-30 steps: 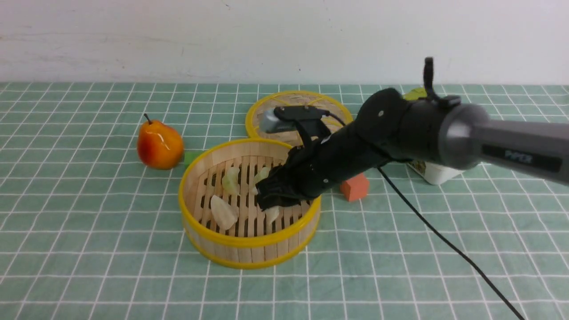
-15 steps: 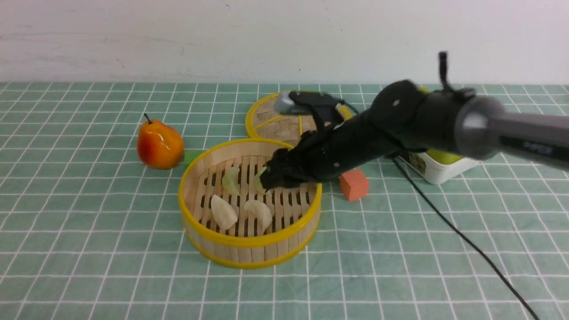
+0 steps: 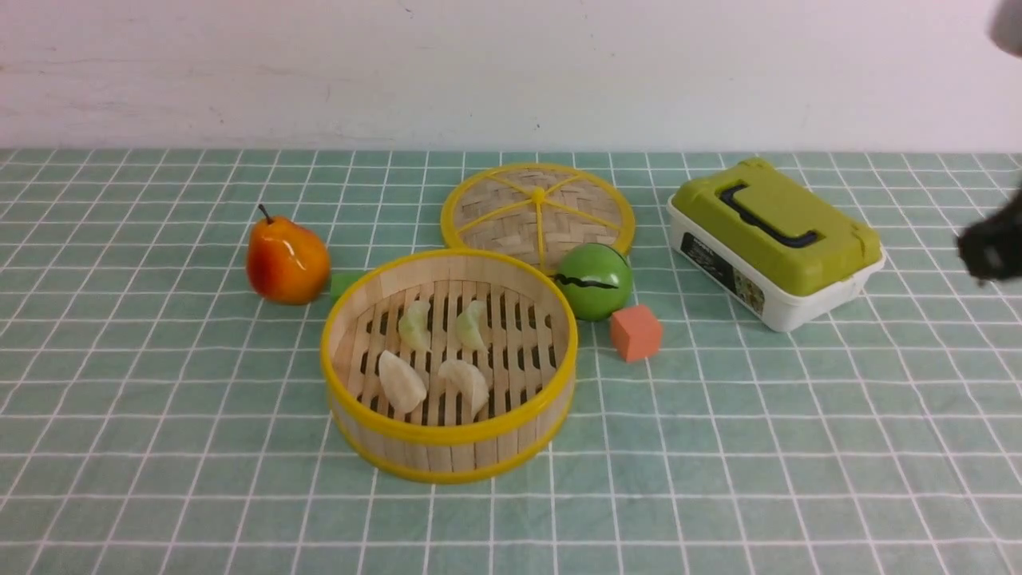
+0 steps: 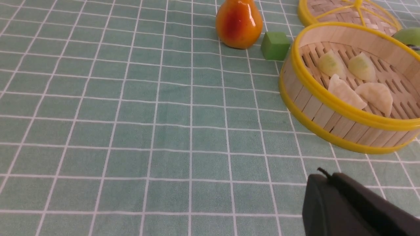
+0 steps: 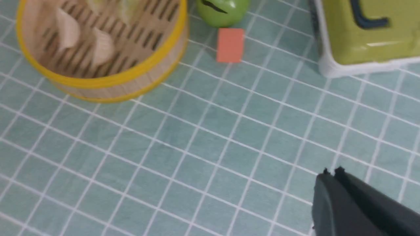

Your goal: Put the dumplings into the steamer on the table with the blue tablecloth.

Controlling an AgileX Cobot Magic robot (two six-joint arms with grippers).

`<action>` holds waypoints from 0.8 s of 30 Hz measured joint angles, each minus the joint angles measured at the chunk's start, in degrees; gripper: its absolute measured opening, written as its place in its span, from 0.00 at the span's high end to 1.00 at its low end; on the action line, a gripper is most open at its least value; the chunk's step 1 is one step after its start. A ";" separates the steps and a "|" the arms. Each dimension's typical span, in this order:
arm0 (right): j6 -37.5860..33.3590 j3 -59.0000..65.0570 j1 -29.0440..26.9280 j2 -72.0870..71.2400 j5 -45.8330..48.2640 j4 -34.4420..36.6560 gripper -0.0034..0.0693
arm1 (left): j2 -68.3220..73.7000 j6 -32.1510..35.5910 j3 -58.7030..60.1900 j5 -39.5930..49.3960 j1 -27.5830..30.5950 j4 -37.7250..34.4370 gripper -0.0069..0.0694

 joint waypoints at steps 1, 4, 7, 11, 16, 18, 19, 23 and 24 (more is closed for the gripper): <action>0.78 4.73 0.00 -4.47 -3.95 -1.51 0.97 | 0.00 0.00 0.00 0.00 0.00 0.00 0.92; 1.51 17.62 0.00 -14.73 -15.93 -4.29 0.96 | 0.00 0.00 0.00 0.00 0.00 0.00 0.92; 1.57 32.09 0.00 -25.79 -34.57 -5.75 0.96 | 0.00 0.00 0.00 0.00 0.00 0.00 0.92; 1.68 48.59 0.00 -36.21 -55.38 -5.75 0.96 | 0.00 0.00 0.00 0.00 0.00 0.00 0.92; 1.68 61.42 0.00 -47.39 -73.01 -5.80 0.95 | 0.00 0.00 0.00 0.00 0.00 0.00 0.92; 1.68 64.39 0.00 -50.95 -76.15 -5.80 0.95 | 0.00 0.00 0.00 0.00 0.00 0.00 0.92; 1.68 64.68 0.00 -51.32 -76.81 -5.80 0.95 | 0.00 0.00 0.00 0.00 0.00 0.00 0.92; 1.57 66.84 0.00 -57.78 -75.40 -5.80 0.95 | 0.00 0.00 0.05 0.00 0.00 0.00 0.92; 1.57 66.84 0.00 -58.32 -73.37 -5.80 0.95 | 0.00 0.00 0.05 0.00 0.00 0.00 0.92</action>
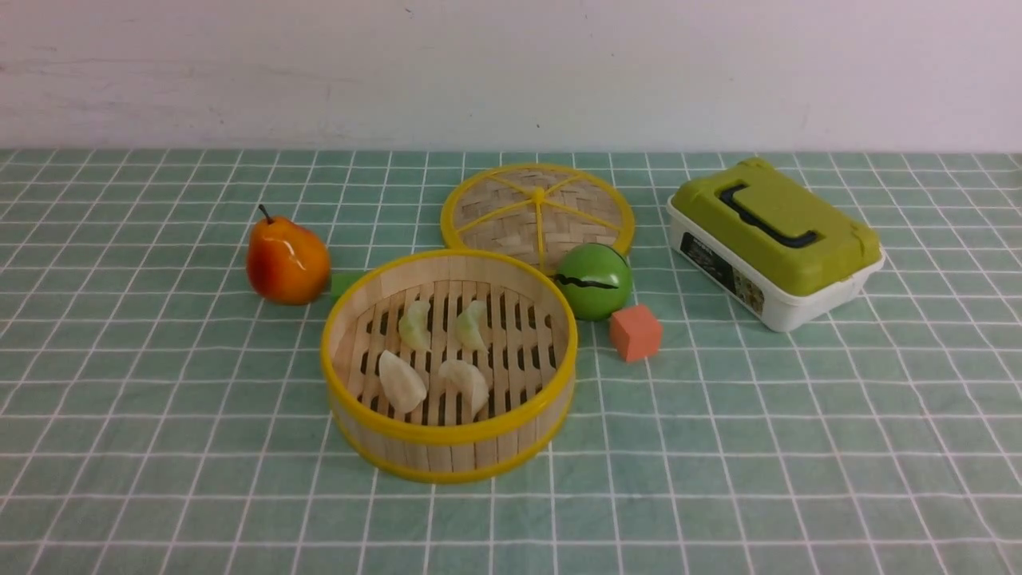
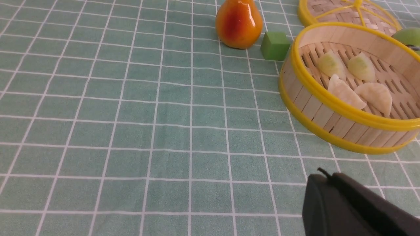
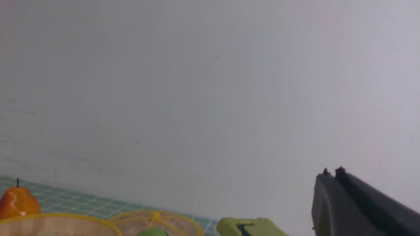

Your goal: Put the dumplings into the steamer on the table with the blue tablecloth.

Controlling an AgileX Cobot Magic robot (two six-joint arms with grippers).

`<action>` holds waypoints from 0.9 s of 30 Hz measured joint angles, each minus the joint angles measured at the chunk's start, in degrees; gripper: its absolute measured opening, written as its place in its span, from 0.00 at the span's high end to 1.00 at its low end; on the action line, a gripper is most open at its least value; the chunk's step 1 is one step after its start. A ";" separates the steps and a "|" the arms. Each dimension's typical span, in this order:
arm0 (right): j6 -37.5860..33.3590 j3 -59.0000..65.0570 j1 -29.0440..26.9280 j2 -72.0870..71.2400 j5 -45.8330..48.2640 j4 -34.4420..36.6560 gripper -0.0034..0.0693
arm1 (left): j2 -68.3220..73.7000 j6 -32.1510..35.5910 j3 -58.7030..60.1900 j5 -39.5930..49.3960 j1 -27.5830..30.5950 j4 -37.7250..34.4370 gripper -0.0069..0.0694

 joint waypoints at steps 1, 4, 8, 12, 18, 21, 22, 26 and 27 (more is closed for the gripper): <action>0.00 0.00 0.00 -0.20 1.47 0.00 0.95 | 0.00 0.00 0.00 0.00 0.00 0.00 0.92; 0.00 0.04 0.00 -0.32 11.88 0.05 0.94 | 0.00 0.00 0.00 -0.02 0.00 0.00 0.91; 2.94 0.13 -2.01 -0.32 29.25 1.66 0.94 | 0.00 0.00 0.00 -0.02 0.00 0.00 0.91; 8.12 -0.08 -6.49 -0.32 39.40 3.28 0.94 | 0.00 0.00 0.00 -0.02 0.00 0.00 0.90; 10.19 -0.36 -9.84 -0.32 40.97 3.52 0.93 | 0.00 0.00 0.00 -0.02 0.00 0.00 0.90; 10.24 -0.36 -9.84 -0.32 40.99 3.52 0.92 | 0.00 0.00 0.00 -0.02 0.00 0.00 0.89; 10.24 -0.36 -9.84 -0.32 40.99 3.63 0.92 | 0.00 0.00 0.00 -0.02 0.00 0.00 0.89; 10.24 -0.36 -9.84 -0.32 41.04 3.64 0.92 | 0.00 0.00 0.00 -0.02 0.00 0.00 0.89; 10.24 -0.36 -9.84 -0.32 41.04 3.64 0.92 | 0.00 0.00 0.00 -0.02 0.00 0.00 0.89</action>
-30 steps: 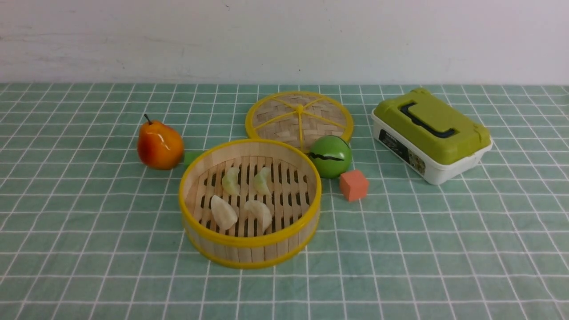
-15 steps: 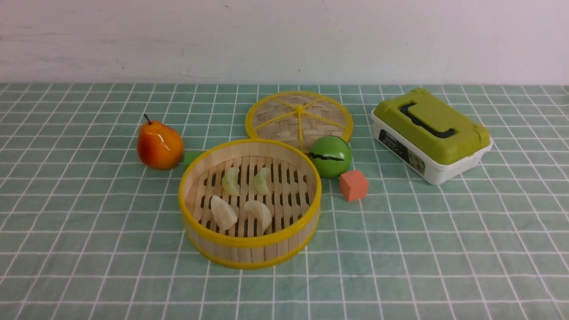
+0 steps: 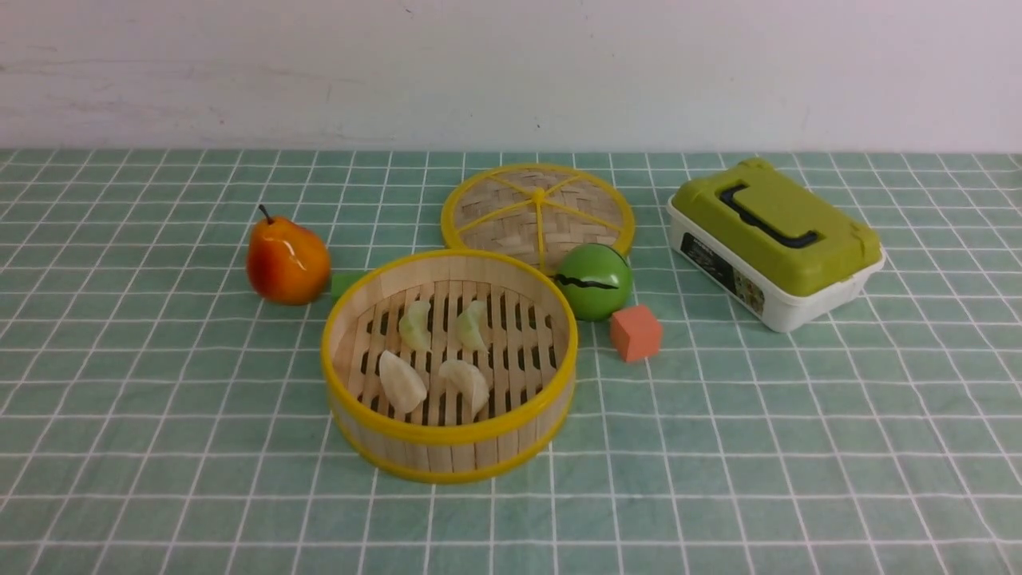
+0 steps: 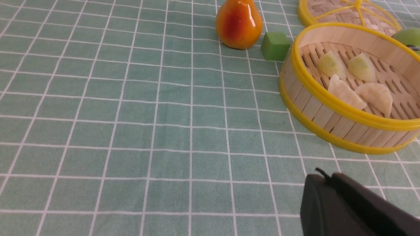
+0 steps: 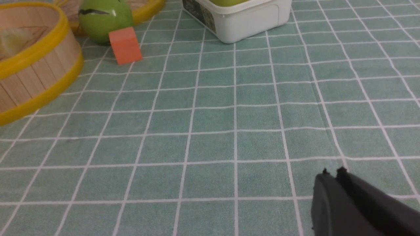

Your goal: Put the dumplings into the steamer on the table with the blue tablecloth.

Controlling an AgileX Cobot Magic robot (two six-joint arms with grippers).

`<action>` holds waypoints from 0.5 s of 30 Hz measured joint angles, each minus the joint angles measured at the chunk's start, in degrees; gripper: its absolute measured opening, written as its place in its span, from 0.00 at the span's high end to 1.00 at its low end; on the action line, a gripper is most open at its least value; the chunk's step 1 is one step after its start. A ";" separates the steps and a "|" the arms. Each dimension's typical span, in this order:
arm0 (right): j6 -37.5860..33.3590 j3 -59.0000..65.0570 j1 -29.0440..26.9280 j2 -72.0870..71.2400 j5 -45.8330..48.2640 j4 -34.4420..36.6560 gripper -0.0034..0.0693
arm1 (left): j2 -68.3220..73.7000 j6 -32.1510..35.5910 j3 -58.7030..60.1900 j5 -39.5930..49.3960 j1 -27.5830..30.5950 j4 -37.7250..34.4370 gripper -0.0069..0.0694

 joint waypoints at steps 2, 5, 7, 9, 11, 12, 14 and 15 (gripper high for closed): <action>0.02 0.00 0.00 0.00 0.00 0.04 0.91 | 0.00 0.00 0.00 0.00 0.00 0.00 0.89; 0.19 0.00 0.00 0.00 0.07 0.06 0.90 | 0.00 0.00 0.00 0.00 0.00 0.00 0.89; 0.19 0.00 0.00 0.00 0.07 0.06 0.90 | 0.00 0.00 0.00 0.00 0.00 0.00 0.89; 0.19 0.00 0.00 0.00 0.07 0.06 0.90 | 0.00 0.00 0.00 0.00 0.00 0.00 0.89; 0.19 0.00 0.00 0.00 0.07 0.06 0.89 | 0.00 0.00 0.00 0.00 0.00 0.00 0.89; 0.19 0.00 0.00 0.00 0.07 0.06 0.89 | 0.00 0.00 0.00 0.00 0.00 0.00 0.89; 0.19 0.00 0.00 0.00 0.07 0.06 0.88 | 0.00 0.00 0.00 0.00 0.00 0.00 0.89; 0.19 0.00 0.00 0.00 0.07 0.06 0.88 | 0.00 0.00 0.00 0.00 0.00 0.00 0.89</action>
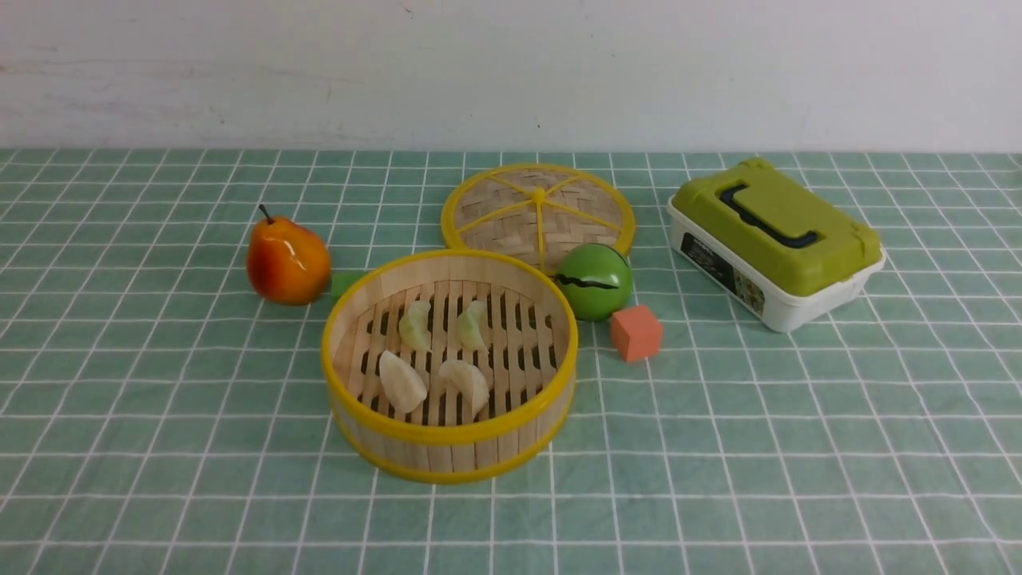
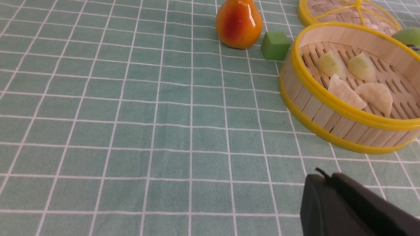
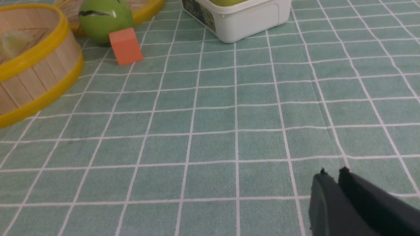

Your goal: Put the dumplings into the steamer on the table with the blue tablecloth.

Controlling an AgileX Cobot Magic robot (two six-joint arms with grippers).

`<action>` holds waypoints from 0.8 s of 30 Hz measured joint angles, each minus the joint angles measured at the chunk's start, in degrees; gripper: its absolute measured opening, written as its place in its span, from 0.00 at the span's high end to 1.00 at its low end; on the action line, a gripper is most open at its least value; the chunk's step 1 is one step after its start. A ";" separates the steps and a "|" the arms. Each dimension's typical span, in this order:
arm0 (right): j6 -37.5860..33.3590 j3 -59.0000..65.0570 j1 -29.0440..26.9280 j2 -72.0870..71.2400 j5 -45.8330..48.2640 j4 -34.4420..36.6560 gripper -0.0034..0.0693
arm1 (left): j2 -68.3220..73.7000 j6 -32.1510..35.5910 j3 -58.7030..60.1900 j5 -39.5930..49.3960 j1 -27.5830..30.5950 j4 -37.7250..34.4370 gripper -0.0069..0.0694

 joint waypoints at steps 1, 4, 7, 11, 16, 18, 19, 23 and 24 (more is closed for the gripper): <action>0.00 0.00 0.00 0.00 0.00 0.00 0.88 | 0.00 0.00 0.00 0.00 0.00 0.00 0.89; 0.00 0.00 0.00 0.00 0.00 0.00 0.87 | 0.00 0.00 0.00 0.00 0.00 0.00 0.89; 0.00 0.00 0.00 0.00 0.00 0.00 0.87 | 0.00 0.00 0.00 0.00 0.00 0.00 0.89; 0.00 0.00 0.00 0.00 0.00 0.00 0.85 | -0.73 0.00 0.87 -1.64 0.00 0.12 0.89; 0.00 0.00 0.00 0.00 0.00 0.05 0.84 | -7.78 0.00 5.71 -10.43 5.78 -2.99 0.88; 0.00 0.00 0.00 0.00 0.00 0.05 0.84 | -10.63 1.81 8.84 -17.37 10.39 -7.42 0.89; 0.00 0.00 0.00 0.00 0.00 0.05 0.84 | -11.34 3.32 10.81 -20.33 12.85 -9.73 0.90; 0.00 0.00 0.00 0.00 0.04 0.05 0.83 | -11.60 10.26 18.80 -30.83 19.92 -19.63 0.93; 0.00 0.00 0.00 0.00 0.04 0.05 0.83 | -11.60 11.30 20.68 -32.45 21.19 -21.64 0.93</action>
